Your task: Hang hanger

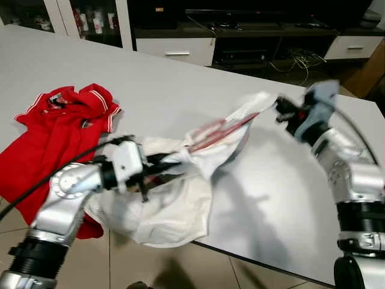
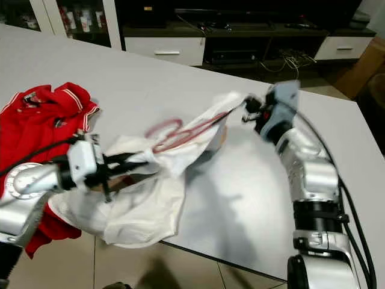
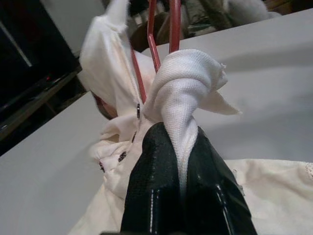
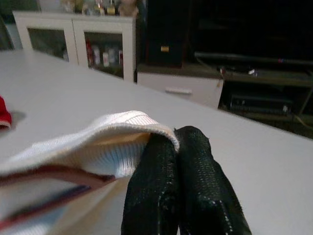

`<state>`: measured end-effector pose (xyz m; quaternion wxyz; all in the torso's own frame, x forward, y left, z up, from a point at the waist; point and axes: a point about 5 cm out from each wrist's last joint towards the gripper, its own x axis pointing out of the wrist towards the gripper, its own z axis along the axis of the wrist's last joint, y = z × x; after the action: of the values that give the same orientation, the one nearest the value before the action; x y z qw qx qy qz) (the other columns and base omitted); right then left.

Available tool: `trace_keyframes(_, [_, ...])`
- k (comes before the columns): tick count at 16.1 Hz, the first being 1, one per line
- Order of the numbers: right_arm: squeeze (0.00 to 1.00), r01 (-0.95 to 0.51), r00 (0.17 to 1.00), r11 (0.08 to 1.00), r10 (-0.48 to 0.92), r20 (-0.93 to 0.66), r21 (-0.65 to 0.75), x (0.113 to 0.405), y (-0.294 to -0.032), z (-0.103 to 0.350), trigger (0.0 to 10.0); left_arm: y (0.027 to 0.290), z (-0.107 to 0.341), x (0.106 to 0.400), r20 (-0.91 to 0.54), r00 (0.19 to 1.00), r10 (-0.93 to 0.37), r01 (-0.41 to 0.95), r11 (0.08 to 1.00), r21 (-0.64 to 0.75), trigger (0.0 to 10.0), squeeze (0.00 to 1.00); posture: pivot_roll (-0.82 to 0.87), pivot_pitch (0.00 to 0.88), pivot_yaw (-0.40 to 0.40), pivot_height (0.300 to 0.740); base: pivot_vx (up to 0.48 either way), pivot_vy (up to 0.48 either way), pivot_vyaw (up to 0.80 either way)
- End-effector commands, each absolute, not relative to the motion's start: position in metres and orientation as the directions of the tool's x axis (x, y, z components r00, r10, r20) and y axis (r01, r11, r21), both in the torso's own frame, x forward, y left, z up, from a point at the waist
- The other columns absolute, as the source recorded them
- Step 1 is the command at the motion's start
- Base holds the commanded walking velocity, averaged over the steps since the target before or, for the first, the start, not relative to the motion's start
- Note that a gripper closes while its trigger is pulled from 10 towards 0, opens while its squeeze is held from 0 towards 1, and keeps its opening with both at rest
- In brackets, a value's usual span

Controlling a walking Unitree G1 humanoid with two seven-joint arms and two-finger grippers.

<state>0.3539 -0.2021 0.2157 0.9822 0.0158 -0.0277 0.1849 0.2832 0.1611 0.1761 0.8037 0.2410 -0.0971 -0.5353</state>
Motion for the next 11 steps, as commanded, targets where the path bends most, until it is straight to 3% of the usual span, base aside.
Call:
trace_keyframes(1, [0.00,-0.465,0.883,0.885,0.464,0.076,-0.002,0.351,-0.187,0.221,0.0,0.149,0.183,0.282,-0.108,0.362,-0.926,0.806,0.252,0.536,0.0,0.00,0.05,0.080,-0.081,0.740,0.000,0.000,0.00])
trace_keyframes(6, [0.00,-0.481,0.877,0.876,0.480,-0.032,-0.035,0.350,-0.200,0.209,0.0,0.154,0.190,0.285,-0.080,0.375,-0.923,0.793,0.275,0.544,0.0,0.00,0.05,0.082,-0.078,0.740,0.000,0.000,0.00])
trace_keyframes(11, [0.00,-0.727,0.682,0.682,0.700,-0.212,-0.084,0.317,-0.189,0.186,0.0,0.176,0.186,0.298,-0.164,0.527,-0.834,0.697,0.314,0.645,0.0,0.00,0.06,0.080,-0.078,0.740,0.000,0.000,0.00])
